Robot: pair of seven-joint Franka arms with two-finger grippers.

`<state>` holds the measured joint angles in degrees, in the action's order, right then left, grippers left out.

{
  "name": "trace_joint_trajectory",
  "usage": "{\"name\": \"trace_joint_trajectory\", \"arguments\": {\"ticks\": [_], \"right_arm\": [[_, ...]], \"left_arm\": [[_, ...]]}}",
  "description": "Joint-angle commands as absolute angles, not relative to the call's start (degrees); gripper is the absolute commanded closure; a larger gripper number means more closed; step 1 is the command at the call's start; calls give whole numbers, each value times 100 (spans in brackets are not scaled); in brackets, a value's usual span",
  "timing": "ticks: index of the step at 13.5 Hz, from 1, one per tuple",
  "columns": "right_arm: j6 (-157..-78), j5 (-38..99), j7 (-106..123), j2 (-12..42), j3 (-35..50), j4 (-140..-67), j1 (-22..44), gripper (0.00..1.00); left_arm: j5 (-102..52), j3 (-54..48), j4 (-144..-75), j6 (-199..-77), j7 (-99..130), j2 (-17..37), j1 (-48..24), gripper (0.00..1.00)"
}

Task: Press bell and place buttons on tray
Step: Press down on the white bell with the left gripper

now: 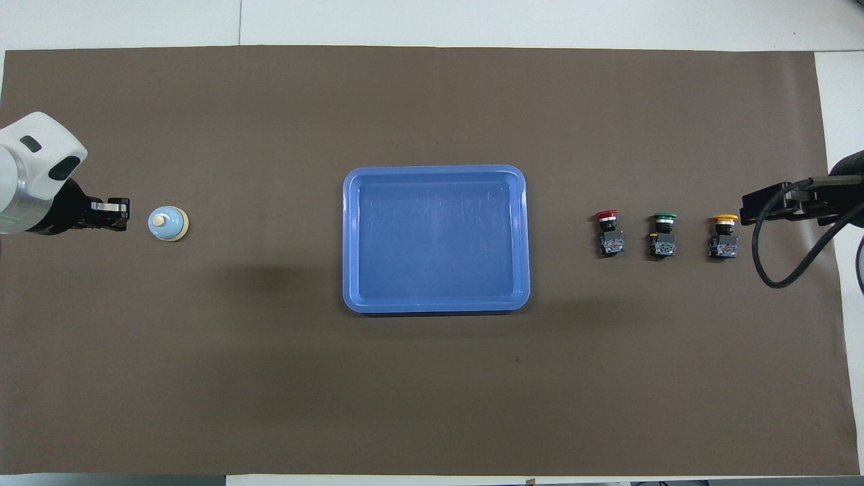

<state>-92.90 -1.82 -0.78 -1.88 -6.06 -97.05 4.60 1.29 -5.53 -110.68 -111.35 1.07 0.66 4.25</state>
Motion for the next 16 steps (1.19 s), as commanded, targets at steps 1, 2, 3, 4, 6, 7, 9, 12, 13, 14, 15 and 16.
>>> {"name": "trace_joint_trajectory", "arguments": {"ticks": [1,2,3,4,6,7,9,12,13,14,15,16], "right_arm": [[-9202,-237,-88,-255,-536,-9721,369,0],[-9211,-237,-97,-255,-536,-9721,369,0],[-9202,-237,-97,-255,-536,-9721,369,0],[-9202,-237,-97,-255,-536,-9721,369,0],[-9211,-237,-88,-255,-536,-9721,369,0],[-9211,-237,-97,-255,-536,-9721,369,0],[-9202,-237,-97,-255,-536,-9721,369,0],[-9202,-237,-97,-255,-536,-9721,369,0],[-9202,-237,-97,-255,-536,-9721,369,0],[-9202,-237,-97,-255,-536,-9721,369,0],[-9211,-237,-97,-255,-536,-9721,369,0],[-9202,-237,-97,-255,-536,-9721,369,0]], "left_arm": [[62,-554,-11390,-11697,-17,210,501,100],[62,-562,-11452,-11855,-9,307,544,100],[62,-554,-11539,-12100,0,412,554,100],[62,-554,-11697,-12407,-9,474,571,100],[62,-554,-11804,-12778,-18,684,729,100],[62,-554,-11804,-12884,-44,781,729,100],[62,-554,-11821,-13138,-53,931,738,100],[62,-554,-11926,-13332,-44,967,729,100],[62,-554,-11996,-13472,-53,1019,738,100],[62,-554,-12049,-13622,-61,1098,738,100],[62,-554,-12085,-13780,-62,1194,738,100],[62,-554,-12120,-13851,-62,1291,764,100]]}}
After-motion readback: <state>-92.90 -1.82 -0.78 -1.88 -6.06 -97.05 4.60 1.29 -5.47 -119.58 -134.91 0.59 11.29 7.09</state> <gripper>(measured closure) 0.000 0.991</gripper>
